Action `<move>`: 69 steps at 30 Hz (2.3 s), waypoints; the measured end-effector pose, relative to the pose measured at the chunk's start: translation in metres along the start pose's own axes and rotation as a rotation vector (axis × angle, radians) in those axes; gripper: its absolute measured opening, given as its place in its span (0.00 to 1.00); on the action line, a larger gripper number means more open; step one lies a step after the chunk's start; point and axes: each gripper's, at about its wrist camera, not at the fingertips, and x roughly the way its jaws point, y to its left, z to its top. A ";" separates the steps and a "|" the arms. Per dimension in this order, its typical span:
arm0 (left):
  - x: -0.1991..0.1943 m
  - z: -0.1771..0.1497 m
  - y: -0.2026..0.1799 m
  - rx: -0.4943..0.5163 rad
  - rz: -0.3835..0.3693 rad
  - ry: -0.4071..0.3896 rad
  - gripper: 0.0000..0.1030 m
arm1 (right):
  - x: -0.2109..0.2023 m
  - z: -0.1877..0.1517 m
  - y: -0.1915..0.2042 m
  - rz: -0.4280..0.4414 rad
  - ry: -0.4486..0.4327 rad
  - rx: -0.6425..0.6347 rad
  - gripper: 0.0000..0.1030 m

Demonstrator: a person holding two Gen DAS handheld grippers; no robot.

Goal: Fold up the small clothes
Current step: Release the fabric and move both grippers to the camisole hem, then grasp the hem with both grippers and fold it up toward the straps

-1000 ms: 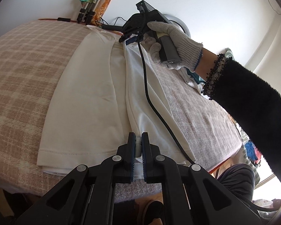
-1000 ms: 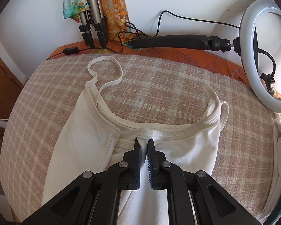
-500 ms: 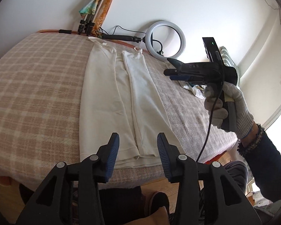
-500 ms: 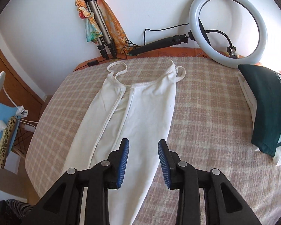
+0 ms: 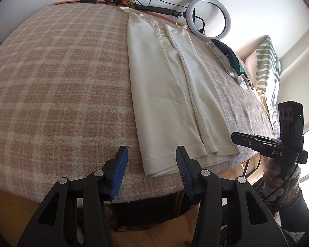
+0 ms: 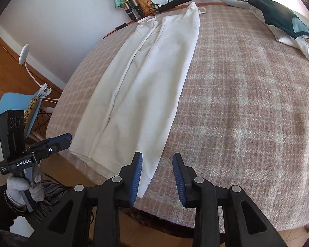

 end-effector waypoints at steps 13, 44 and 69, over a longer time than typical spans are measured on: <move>0.002 -0.004 0.009 -0.050 -0.113 0.027 0.04 | 0.003 -0.012 0.007 0.053 0.031 -0.004 0.02; -0.007 0.009 0.010 -0.144 -0.288 -0.010 0.04 | -0.011 -0.022 -0.028 0.421 -0.065 0.188 0.04; 0.028 0.136 0.012 -0.160 -0.204 -0.126 0.04 | -0.008 0.091 -0.050 0.329 -0.197 0.243 0.04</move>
